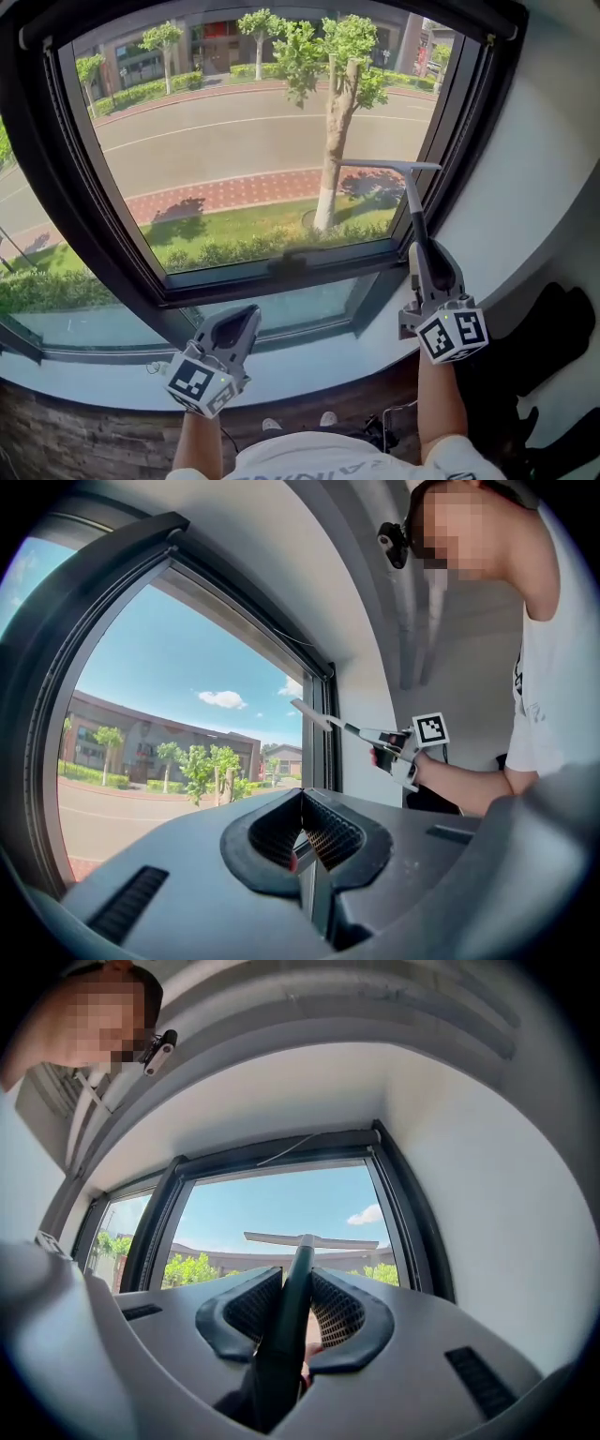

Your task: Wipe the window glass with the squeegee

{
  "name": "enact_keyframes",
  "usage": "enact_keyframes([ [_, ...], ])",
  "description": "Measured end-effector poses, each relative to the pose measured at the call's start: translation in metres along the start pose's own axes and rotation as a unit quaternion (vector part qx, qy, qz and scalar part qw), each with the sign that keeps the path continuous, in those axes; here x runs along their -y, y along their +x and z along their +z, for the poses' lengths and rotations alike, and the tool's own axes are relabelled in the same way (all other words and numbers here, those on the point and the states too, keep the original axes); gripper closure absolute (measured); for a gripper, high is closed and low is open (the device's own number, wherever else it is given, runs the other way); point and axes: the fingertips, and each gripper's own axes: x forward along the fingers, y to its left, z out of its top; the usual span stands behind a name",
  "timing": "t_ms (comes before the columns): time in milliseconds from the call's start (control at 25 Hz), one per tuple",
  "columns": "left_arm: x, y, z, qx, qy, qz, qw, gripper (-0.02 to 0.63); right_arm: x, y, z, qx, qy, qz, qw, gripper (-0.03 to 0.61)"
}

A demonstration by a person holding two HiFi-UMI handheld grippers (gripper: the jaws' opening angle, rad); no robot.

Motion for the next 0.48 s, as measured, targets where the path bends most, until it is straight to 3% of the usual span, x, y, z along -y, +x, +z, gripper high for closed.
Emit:
enact_keyframes([
  [280, 0.003, 0.008, 0.007, 0.005, -0.006, 0.009, 0.9999, 0.597, 0.039, 0.100, 0.114, 0.090, -0.058, -0.012, 0.994, 0.479],
  [480, 0.012, 0.019, 0.006, 0.000, -0.003, 0.013, 0.9999, 0.597, 0.065, 0.144, 0.160, 0.111, -0.068, -0.019, 0.991, 0.479],
])
